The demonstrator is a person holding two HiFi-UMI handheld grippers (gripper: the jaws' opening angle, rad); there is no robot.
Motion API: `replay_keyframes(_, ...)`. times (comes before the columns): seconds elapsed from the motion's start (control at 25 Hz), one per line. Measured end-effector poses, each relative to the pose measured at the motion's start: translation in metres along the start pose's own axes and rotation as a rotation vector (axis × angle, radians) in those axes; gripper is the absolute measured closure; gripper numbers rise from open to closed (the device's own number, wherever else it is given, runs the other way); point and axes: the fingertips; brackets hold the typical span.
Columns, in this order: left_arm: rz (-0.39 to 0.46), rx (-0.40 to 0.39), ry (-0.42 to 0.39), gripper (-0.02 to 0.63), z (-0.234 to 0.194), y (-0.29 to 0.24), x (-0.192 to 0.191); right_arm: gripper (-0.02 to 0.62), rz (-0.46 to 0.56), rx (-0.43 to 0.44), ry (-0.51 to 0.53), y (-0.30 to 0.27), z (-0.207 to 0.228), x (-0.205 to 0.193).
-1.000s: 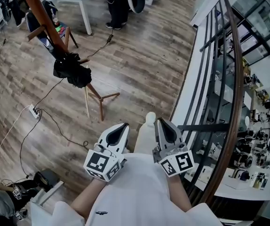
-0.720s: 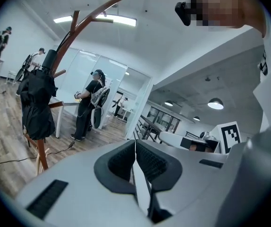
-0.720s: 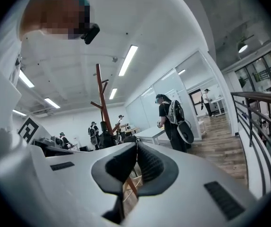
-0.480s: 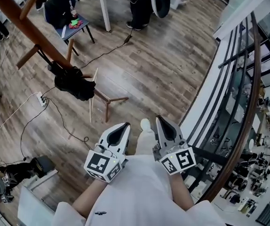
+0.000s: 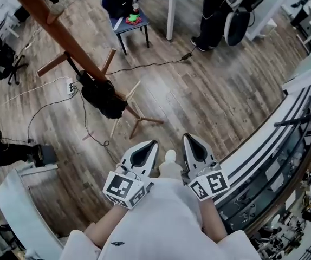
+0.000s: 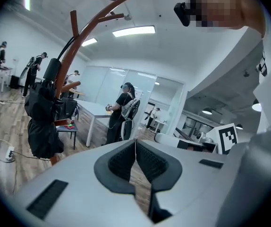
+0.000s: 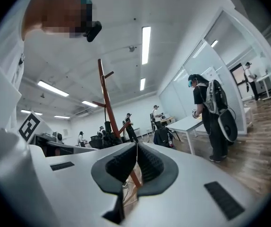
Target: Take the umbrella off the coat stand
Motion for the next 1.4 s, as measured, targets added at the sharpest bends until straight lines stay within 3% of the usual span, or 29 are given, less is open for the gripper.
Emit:
replay_keyframes(0.32,0.061,0.181,0.006,0.584,-0.008,-0.035,0.013,0.56,-0.047,0.272,0.01,-0.042,0.015,0.012)
replay_keyframes(0.6,0.148,0.368,0.04,0.584,-0.03,-0.013,0.021,0.56,-0.106,0.472,0.019,-0.073,-0.011,0.002)
replay_keyframes(0.84,0.184,0.487,0.054,0.584,-0.048,0.018,0.015,0.56,-0.129,0.542,0.026,-0.084,-0.044,-0.002)
replay_keyframes(1.4,0.232,0.533,0.052,0.584,-0.068,0.028,0.021,0.56,-0.128,0.593,0.068,-0.091,-0.066,-0.002)
Point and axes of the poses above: the fingertips, and each gripper's own axes: y backward along the fingers, z to its right, x out of its top, and after that the axes turned 5 degrees about -x, right-handed
